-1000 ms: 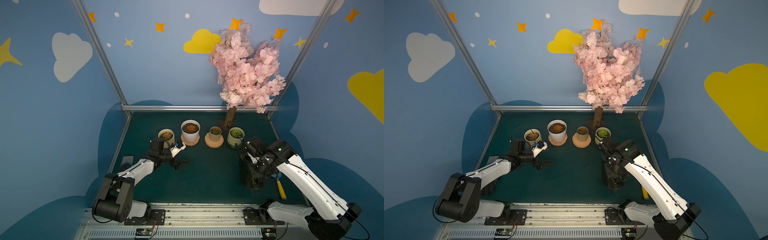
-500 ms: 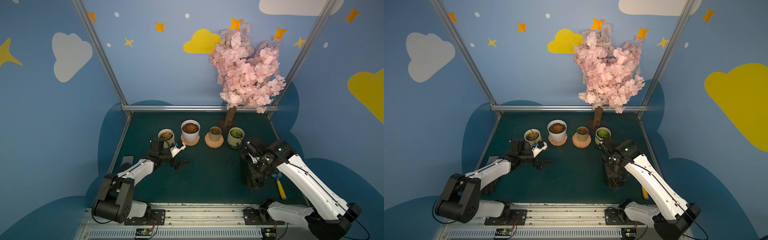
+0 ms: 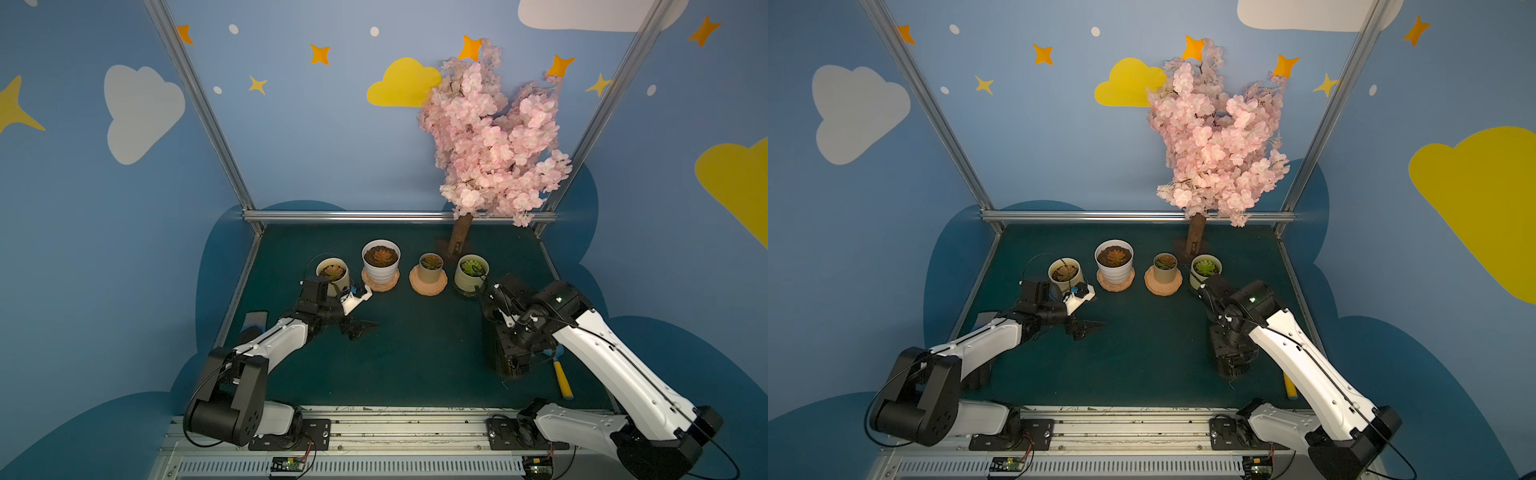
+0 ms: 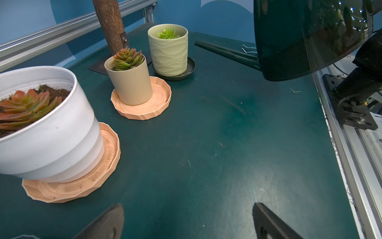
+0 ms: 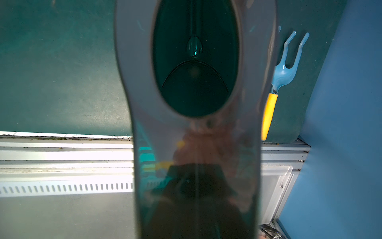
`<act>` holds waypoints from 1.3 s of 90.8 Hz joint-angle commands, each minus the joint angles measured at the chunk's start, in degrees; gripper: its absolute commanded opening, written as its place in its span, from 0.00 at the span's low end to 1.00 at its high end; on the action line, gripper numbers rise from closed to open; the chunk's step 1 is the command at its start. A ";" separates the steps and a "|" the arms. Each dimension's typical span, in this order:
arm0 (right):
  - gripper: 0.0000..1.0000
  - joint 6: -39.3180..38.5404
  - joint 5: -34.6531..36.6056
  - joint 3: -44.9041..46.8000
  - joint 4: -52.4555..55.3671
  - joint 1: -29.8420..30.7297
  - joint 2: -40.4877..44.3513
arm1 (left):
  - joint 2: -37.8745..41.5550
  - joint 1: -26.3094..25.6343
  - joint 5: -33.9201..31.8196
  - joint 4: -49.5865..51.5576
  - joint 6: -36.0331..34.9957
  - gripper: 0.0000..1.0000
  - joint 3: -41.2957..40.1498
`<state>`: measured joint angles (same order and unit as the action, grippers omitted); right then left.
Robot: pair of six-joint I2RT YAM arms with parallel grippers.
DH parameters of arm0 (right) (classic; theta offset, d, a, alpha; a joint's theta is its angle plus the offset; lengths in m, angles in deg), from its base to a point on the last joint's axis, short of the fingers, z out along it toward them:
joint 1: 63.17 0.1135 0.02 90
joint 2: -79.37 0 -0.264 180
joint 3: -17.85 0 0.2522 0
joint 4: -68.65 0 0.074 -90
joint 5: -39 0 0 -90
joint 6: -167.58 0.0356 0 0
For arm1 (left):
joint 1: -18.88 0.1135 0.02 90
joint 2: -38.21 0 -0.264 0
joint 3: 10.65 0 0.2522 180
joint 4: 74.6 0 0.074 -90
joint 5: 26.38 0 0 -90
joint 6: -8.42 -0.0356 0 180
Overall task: Water the succulent around the soil edge
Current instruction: Water the soil of the potted plant with water.
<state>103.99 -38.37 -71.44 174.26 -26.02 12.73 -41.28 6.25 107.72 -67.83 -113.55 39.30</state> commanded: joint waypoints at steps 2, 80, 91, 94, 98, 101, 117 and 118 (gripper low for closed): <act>0.00 0.70 1.70 -0.19 10.99 -0.32 0.89 | 0.81 -0.46 0.48 1.31 -1.17 1.00 -0.01; 0.00 -0.68 0.84 -1.41 11.12 -0.32 -0.51 | 1.24 -0.82 1.08 2.77 -2.82 1.00 0.03; 0.00 -0.58 0.99 -1.70 11.24 -0.32 -0.52 | 1.26 -0.83 1.08 2.76 -2.79 1.00 -0.01; 0.00 -0.57 1.00 -1.72 11.29 -0.32 -0.52 | 1.26 -0.85 1.08 2.76 -2.79 1.00 -0.05; 0.00 -0.64 0.93 -1.69 11.34 -0.32 -0.52 | 1.26 -0.82 1.04 2.85 -2.76 1.00 0.02; 0.00 -0.66 0.92 -1.71 11.37 -0.32 -0.52 | 1.25 -0.82 1.07 2.83 -2.80 1.00 0.03; 0.00 -0.75 0.91 -1.36 11.16 -0.32 -0.27 | 0.92 -1.12 0.72 2.94 -2.73 1.00 0.16; 0.00 -0.75 0.91 -1.41 11.20 -0.32 -0.26 | 0.87 -1.10 0.64 2.94 -2.74 1.00 0.18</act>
<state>103.27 -38.22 -71.44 174.26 -26.02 12.14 -41.06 5.56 107.59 -66.32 -115.76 39.30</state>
